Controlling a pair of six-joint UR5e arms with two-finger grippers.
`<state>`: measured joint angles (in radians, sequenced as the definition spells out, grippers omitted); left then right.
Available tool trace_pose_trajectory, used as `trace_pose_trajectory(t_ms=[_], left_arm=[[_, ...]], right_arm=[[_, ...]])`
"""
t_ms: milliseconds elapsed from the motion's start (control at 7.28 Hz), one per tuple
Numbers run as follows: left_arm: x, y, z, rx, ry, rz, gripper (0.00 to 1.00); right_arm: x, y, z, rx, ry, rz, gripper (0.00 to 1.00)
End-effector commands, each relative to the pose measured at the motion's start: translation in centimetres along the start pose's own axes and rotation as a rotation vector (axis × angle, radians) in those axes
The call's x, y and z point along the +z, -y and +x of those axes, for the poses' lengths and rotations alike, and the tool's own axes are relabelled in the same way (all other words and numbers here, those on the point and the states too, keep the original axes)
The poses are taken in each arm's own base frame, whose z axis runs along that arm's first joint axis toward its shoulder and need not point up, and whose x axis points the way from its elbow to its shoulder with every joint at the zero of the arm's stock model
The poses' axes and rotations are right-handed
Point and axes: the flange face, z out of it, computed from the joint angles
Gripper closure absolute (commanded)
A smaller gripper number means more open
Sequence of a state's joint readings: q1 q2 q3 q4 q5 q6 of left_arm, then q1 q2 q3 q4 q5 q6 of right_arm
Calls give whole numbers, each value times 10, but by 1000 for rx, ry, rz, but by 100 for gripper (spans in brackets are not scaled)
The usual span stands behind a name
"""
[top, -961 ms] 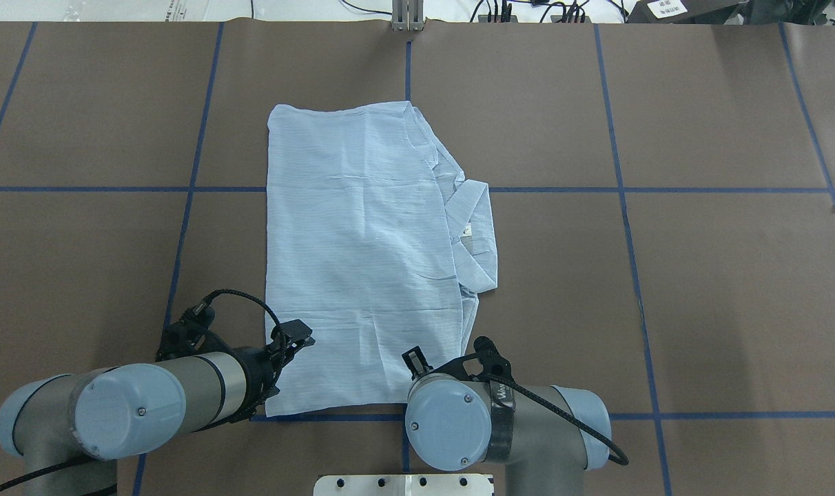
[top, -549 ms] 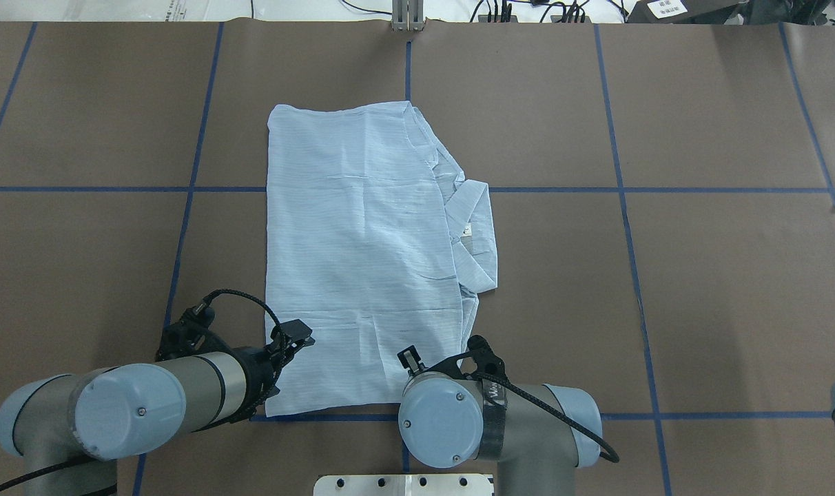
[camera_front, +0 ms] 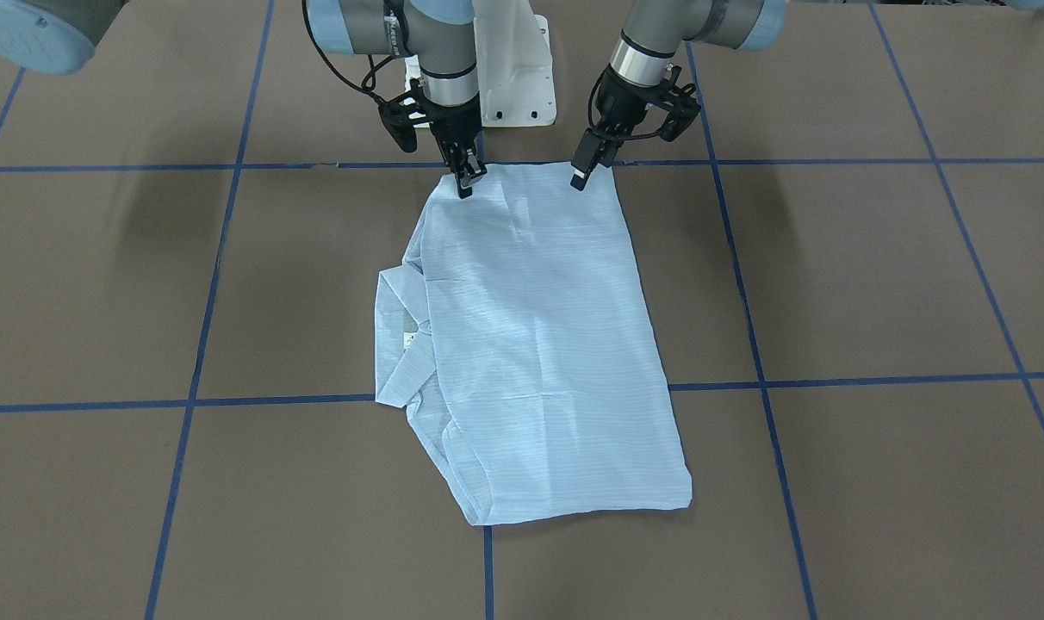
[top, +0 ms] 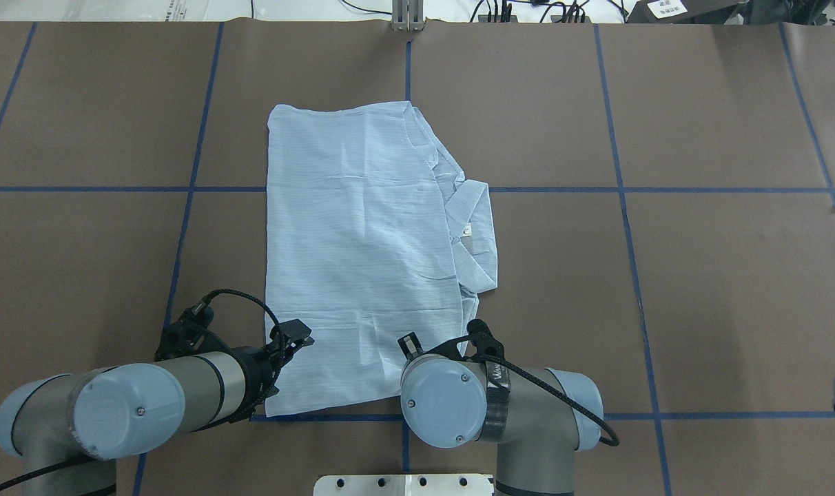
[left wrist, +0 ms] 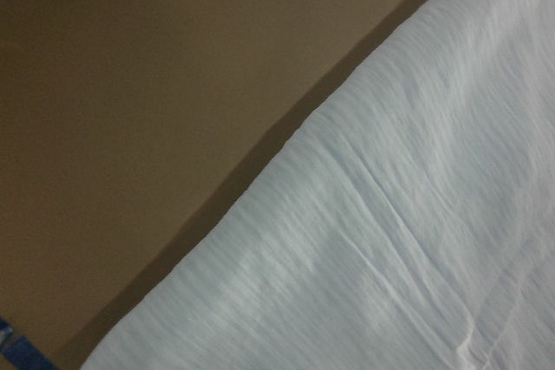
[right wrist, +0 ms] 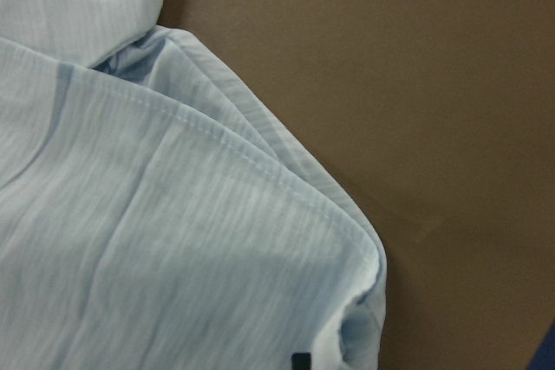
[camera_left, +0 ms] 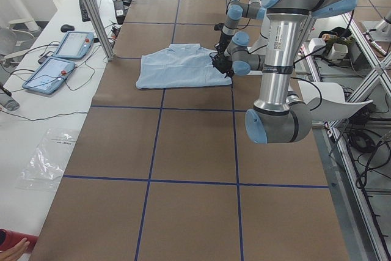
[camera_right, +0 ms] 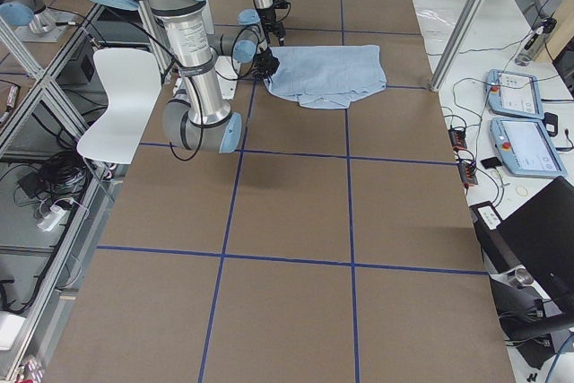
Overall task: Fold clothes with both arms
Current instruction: 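Grasp the shirt edge nearest the robot with both grippers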
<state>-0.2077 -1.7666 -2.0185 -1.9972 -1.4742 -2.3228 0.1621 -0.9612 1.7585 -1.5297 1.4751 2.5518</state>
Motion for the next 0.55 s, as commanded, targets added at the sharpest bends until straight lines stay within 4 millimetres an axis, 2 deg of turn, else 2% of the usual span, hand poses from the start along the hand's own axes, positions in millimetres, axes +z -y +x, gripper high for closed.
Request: trace_pose_trajectory(t_ms=[0, 412], left_arm=[[1, 3, -3, 0, 5, 6, 1], [20, 5, -20, -25, 53, 35, 1]], right_arm=[[-5, -4, -9, 9, 12, -11, 100], [-5, -4, -8, 9, 7, -8, 100]])
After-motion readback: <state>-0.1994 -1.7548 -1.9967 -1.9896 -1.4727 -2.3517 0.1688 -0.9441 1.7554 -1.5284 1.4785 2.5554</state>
